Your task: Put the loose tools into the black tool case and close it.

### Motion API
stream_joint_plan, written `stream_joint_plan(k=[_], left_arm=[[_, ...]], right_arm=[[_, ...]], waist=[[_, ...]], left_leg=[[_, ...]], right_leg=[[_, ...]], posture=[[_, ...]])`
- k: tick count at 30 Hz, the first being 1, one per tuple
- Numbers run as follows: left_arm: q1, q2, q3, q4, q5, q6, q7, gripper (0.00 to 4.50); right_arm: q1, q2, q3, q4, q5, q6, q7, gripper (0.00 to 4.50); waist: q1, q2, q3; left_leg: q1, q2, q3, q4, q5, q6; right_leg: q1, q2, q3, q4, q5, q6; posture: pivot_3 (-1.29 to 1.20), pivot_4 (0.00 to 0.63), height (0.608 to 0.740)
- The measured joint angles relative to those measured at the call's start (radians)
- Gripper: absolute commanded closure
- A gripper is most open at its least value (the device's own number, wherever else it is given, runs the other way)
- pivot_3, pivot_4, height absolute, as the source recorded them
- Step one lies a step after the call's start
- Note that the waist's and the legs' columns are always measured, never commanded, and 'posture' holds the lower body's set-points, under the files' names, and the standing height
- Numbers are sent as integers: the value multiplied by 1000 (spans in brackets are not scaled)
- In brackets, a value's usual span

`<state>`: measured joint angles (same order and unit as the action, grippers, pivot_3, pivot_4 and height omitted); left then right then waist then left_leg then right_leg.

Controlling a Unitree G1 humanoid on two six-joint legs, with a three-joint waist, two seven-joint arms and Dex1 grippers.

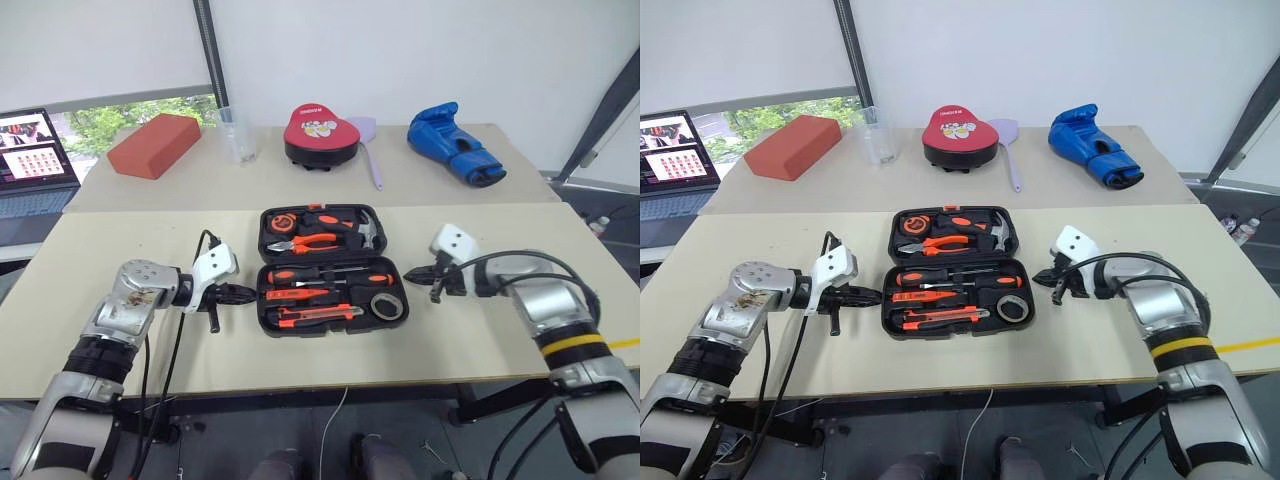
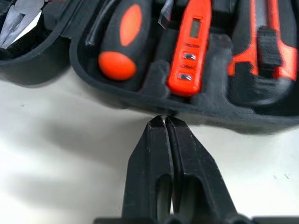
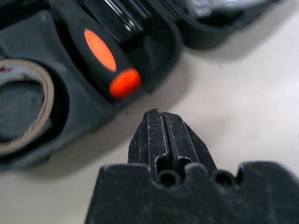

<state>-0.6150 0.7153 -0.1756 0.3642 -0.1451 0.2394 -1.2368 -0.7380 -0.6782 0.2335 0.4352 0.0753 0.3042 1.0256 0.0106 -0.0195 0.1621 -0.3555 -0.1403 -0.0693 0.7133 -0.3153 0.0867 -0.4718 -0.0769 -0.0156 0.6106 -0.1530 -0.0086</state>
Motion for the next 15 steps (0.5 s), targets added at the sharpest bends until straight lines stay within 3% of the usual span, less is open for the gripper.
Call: stream_joint_plan(k=[5, 15], left_arm=[[2, 12, 1, -20, 0, 28, -38, 4448], [126, 89, 23, -226, -16, 133, -110, 4448]], right_arm=[[7, -7, -3, -21, -12, 9, 68, 4500], [226, -84, -52, -398, 57, 178, 166, 4500]], waist=[[-4, 0, 0], [-10, 0, 0]], left_leg=[[-1, 0, 0, -1, 0, 0], [-5, 0, -1, 0, 0, 0]], right_leg=[[-2, 0, 0, 0, 0, 0], [-6, 1, -1, 0, 0, 0]], posture=[[0, 150, 740], [0, 150, 740]])
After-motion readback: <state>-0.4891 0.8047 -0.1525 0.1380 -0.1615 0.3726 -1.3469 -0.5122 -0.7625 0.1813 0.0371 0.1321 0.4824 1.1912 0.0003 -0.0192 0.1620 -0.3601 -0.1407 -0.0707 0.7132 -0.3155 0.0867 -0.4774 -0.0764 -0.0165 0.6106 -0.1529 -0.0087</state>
